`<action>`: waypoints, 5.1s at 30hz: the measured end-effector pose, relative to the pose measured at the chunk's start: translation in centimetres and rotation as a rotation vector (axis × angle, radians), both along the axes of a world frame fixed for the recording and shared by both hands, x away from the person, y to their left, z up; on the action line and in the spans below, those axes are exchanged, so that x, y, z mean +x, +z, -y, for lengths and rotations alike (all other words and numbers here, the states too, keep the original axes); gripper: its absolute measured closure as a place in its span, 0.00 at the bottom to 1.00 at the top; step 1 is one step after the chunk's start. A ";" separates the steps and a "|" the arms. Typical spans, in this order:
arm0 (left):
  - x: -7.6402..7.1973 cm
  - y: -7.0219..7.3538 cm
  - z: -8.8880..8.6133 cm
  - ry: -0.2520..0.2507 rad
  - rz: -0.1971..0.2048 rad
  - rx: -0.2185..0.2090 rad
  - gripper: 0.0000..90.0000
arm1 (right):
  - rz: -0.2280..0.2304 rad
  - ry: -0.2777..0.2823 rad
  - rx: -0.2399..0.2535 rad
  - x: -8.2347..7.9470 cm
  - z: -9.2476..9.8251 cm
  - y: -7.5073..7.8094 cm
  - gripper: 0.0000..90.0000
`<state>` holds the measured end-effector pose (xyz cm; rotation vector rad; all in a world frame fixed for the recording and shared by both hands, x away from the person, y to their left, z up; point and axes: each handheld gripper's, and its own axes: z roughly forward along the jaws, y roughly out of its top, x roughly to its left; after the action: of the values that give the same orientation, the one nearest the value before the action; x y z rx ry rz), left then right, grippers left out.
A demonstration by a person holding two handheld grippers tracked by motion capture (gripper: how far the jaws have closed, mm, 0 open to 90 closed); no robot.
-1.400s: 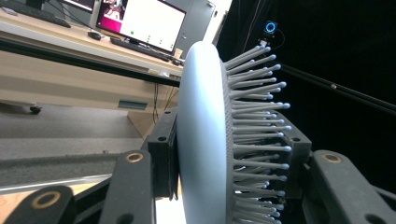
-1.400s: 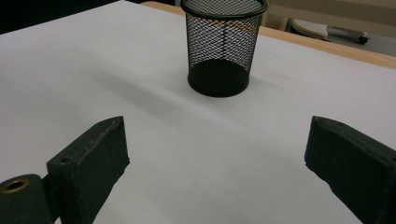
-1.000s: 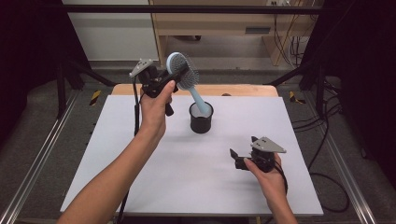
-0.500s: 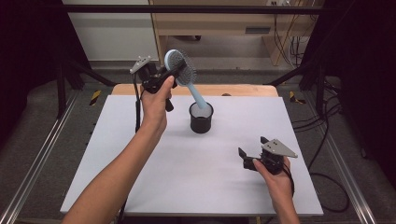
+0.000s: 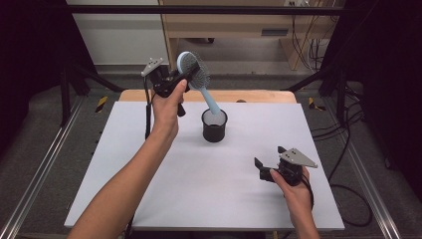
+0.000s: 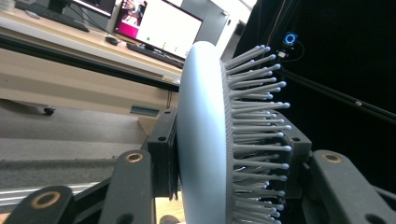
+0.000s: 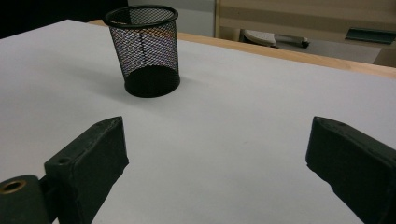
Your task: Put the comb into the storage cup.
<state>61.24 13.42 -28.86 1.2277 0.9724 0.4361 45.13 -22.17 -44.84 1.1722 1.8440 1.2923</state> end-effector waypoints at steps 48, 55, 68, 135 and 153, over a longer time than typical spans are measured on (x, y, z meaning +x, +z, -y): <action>1.3 -2.0 1.4 0.015 -0.020 0.095 0.58 | -0.008 0.012 0.013 -0.1 0.2 0.0 0.06; 1.4 -2.2 1.7 0.015 -0.019 0.111 0.58 | -0.007 0.016 0.014 -0.1 0.3 0.0 0.06; 1.5 -2.9 2.4 0.007 -0.018 0.154 0.58 | -0.005 0.016 0.015 -0.1 0.3 0.0 0.05; 1.8 -6.7 4.4 -0.023 -0.057 0.218 0.57 | -0.021 0.038 -0.007 -0.1 -0.1 -0.2 0.05; 1.5 -8.2 5.4 -0.040 -0.081 0.219 0.57 | -0.020 0.040 -0.010 -0.1 -0.1 -0.2 0.05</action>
<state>62.71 8.04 -37.06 1.4694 0.9856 0.4738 45.02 -22.10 -45.02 1.1521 1.8952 1.2969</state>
